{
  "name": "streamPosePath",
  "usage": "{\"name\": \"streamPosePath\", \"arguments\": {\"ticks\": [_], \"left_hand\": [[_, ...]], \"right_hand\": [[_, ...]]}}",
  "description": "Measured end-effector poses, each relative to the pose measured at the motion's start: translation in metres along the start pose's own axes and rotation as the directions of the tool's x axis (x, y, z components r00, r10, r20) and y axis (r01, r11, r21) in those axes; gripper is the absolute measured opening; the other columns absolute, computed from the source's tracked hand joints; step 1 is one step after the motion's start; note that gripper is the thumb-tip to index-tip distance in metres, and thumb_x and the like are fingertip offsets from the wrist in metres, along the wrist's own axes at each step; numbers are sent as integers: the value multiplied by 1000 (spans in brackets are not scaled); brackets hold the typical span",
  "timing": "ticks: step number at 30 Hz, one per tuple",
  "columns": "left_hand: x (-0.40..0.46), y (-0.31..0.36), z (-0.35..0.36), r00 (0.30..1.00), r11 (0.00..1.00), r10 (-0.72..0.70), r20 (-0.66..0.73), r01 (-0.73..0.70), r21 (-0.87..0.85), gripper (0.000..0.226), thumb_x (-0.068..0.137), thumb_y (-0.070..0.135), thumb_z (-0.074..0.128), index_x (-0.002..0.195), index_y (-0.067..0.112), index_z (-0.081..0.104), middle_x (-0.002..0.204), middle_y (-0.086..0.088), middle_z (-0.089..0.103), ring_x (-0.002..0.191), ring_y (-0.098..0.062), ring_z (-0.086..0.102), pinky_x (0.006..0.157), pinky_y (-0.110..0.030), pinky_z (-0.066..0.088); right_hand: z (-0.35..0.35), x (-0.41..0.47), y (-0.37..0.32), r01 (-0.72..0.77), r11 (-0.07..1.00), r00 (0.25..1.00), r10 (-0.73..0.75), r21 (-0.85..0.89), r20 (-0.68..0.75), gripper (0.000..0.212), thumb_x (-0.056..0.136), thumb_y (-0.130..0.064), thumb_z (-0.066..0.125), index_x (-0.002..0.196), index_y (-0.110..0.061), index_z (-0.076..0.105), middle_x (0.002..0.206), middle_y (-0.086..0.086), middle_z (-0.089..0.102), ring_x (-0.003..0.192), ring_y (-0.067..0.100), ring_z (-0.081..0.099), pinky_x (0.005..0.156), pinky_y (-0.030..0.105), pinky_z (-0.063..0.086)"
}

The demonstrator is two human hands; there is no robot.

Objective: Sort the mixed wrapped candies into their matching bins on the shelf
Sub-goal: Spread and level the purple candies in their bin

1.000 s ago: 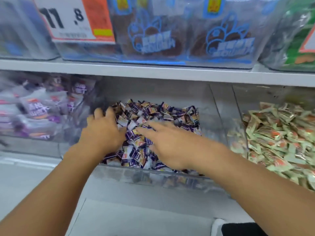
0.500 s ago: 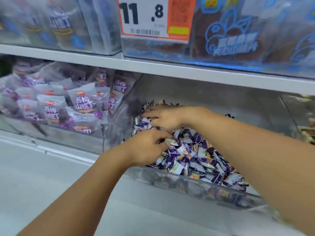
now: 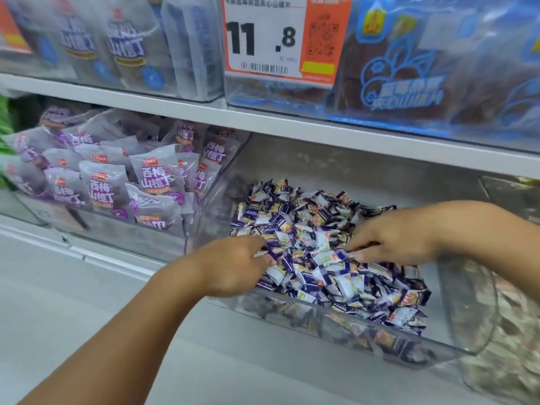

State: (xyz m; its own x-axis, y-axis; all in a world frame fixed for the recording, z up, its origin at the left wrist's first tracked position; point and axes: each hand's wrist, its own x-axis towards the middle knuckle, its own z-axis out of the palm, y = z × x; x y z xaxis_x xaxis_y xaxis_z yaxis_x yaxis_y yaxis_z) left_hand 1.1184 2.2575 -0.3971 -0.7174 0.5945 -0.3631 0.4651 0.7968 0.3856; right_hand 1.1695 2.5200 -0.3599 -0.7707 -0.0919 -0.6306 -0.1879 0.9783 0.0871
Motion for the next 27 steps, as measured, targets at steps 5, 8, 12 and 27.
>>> {"name": "streamPosePath", "arguments": {"ticks": [5,8,12,27], "left_hand": [[4,6,5,997,998,54,-60,-56,-31,34,103,37,39,129,23,57,135,-3,57,127,-24,50,104,-36,41],[-3,2,5,980,994,88,-176,-76,74,25,99,42,45,99,20,58,103,-1,61,100,-25,57,87,-37,48],[-20,-13,-12,895,984,153,-419,-99,147,25,95,40,54,114,26,65,112,3,67,100,-19,62,89,-39,52],[-5,-32,-22,747,929,216,-629,42,368,72,88,28,56,153,17,28,161,-7,25,151,-23,12,124,-44,7]], "right_hand": [[-54,51,-49,269,955,902,-203,128,-382,41,106,-31,42,145,-21,47,150,-1,46,135,17,44,113,31,33],[-75,111,-68,284,946,883,-196,153,-427,38,106,-22,38,139,-9,52,145,9,50,133,25,45,109,31,35],[-85,164,-62,123,985,934,-73,123,-349,42,104,-39,31,119,-16,63,135,13,57,111,26,54,99,36,41],[-25,61,-30,254,966,961,-246,54,-123,47,106,-43,35,149,-27,44,152,-6,41,142,15,34,114,21,22]]}}
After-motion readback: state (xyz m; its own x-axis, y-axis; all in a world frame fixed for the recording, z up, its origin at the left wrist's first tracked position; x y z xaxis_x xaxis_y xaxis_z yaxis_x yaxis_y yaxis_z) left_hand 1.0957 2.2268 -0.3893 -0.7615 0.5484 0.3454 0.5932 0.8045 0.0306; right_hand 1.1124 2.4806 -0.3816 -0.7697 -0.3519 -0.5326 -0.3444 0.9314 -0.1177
